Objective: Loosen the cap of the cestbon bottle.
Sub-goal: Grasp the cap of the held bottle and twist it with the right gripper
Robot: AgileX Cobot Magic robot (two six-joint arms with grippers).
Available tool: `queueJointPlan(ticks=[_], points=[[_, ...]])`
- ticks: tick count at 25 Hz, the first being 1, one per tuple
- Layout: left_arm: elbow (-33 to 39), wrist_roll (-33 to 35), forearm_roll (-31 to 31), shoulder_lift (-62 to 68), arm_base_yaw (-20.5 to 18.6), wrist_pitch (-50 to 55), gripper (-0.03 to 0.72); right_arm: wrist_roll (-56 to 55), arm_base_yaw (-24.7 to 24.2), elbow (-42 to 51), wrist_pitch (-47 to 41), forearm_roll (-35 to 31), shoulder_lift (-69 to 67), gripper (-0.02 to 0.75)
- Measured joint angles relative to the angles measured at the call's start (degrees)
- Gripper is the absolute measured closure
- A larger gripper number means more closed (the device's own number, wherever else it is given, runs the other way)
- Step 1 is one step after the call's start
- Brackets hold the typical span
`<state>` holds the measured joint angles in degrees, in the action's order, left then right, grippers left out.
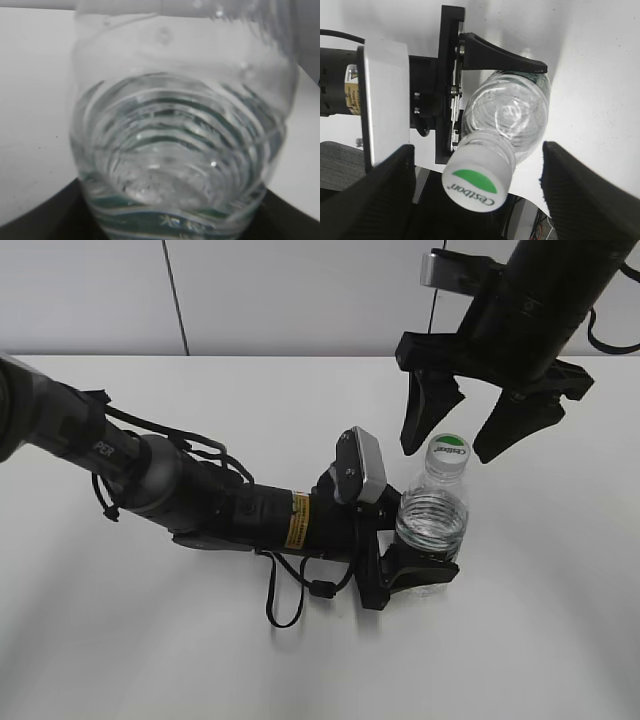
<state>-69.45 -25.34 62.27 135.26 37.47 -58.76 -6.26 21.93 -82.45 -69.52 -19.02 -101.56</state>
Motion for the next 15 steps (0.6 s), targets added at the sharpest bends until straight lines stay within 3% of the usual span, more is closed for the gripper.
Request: queueJointPlan(ticks=[5,15], points=[[0.0,0.0,0.0,0.0,0.0,0.0,0.185,0.1,0.0,0.0,0.0,0.0,-0.2,0.171],[0.0,0.0,-0.1,0.0,0.0,0.0,0.185,0.7,0.0,0.0,0.0,0.1,-0.6,0.37]])
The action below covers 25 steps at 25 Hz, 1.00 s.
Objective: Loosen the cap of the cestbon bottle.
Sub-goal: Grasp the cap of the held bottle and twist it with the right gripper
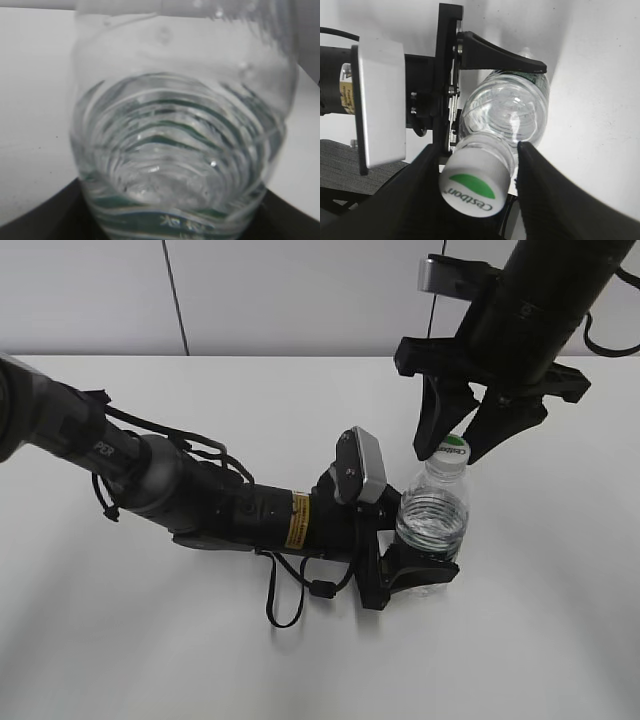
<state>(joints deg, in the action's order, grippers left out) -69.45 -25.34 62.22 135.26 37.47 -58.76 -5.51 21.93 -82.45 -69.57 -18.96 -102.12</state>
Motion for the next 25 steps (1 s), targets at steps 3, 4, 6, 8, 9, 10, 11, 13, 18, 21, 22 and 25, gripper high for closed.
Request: queueJointPlan(ticks=[3,4,6,8,9,10,11,13,18,21,22,25], points=[[0.0,0.0,0.0,0.0,0.0,0.0,0.185,0.2,0.0,0.0,0.0,-0.1,0.0,0.412],[0.0,0.0,-0.1,0.0,0.0,0.0,0.185,0.3,0.0,0.0,0.0,-0.1,0.0,0.416],[0.0,0.0,0.0,0.0,0.0,0.0,0.185,0.8,0.0,0.0,0.0,-0.1,0.0,0.416],[0.0,0.0,0.0,0.0,0.0,0.0,0.185,1.6,0.0,0.0,0.0,-0.1,0.0,0.416],[0.0,0.0,0.0,0.0,0.0,0.0,0.185,2.2,0.0,0.0,0.0,-0.1,0.0,0.416],[0.0,0.0,0.0,0.0,0.0,0.0,0.185,3.1,0.0,0.0,0.0,-0.1,0.0,0.417],[0.0,0.0,0.0,0.0,0.0,0.0,0.185,4.2,0.0,0.0,0.0,-0.2,0.0,0.416],[0.0,0.0,0.0,0.0,0.0,0.0,0.185,6.9,0.0,0.0,0.0,-0.2,0.0,0.416],[0.0,0.0,0.0,0.0,0.0,0.0,0.185,18.0,0.0,0.0,-0.1,-0.4,0.0,0.416],[0.0,0.0,0.0,0.0,0.0,0.0,0.185,27.1,0.0,0.0,-0.1,-0.5,0.0,0.418],[0.0,0.0,0.0,0.0,0.0,0.0,0.185,30.3,0.0,0.0,-0.1,-0.5,0.0,0.418],[0.0,0.0,0.0,0.0,0.0,0.0,0.185,36.8,0.0,0.0,-0.1,-0.6,0.0,0.419]])
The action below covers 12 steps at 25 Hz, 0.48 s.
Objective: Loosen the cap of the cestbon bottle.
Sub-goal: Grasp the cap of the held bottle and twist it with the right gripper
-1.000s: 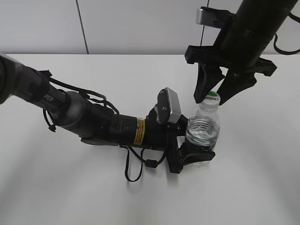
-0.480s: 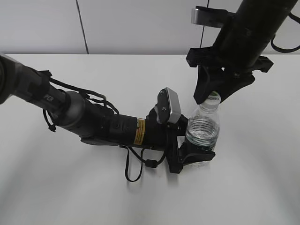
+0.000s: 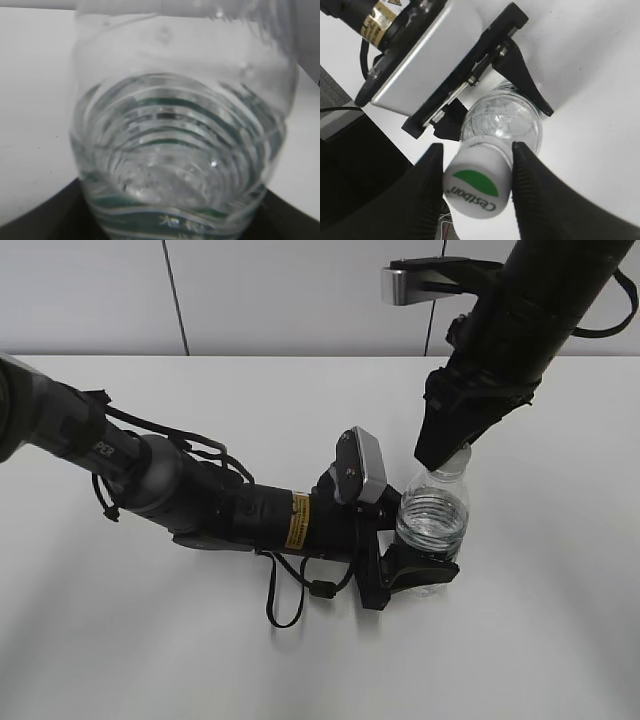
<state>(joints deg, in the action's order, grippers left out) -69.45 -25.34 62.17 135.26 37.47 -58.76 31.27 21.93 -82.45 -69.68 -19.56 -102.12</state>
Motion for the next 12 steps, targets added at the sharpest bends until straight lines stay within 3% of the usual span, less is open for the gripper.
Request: queueJointPlan(ticks=[12], points=[[0.0,0.0,-0.2,0.0,0.0,0.0,0.185,2.3,0.0,0.1,0.0,0.0,0.6,0.423]])
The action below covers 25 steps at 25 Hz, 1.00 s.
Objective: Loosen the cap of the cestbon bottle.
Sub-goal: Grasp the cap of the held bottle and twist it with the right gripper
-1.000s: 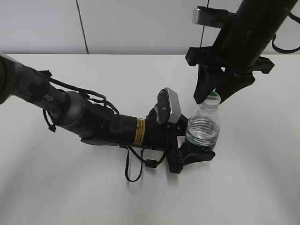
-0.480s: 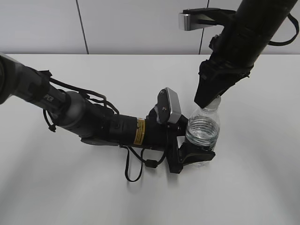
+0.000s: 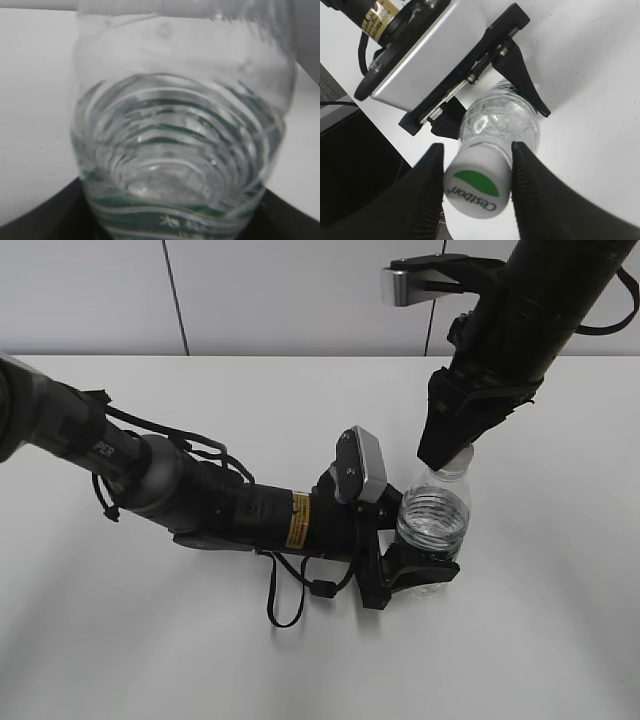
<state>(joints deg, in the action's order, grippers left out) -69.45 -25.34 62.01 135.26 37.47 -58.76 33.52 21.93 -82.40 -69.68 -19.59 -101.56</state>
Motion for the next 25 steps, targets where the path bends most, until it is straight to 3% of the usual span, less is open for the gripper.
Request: queueJointPlan(ticks=[8,25], points=[[0.0,0.0,0.0,0.0,0.0,0.0,0.185,1.2,0.0,0.0,0.0,0.0,0.0,0.423],[0.0,0.0,-0.3,0.0,0.0,0.1,0.185,17.1,0.0,0.0,0.7,-1.0,0.2,0.423]])
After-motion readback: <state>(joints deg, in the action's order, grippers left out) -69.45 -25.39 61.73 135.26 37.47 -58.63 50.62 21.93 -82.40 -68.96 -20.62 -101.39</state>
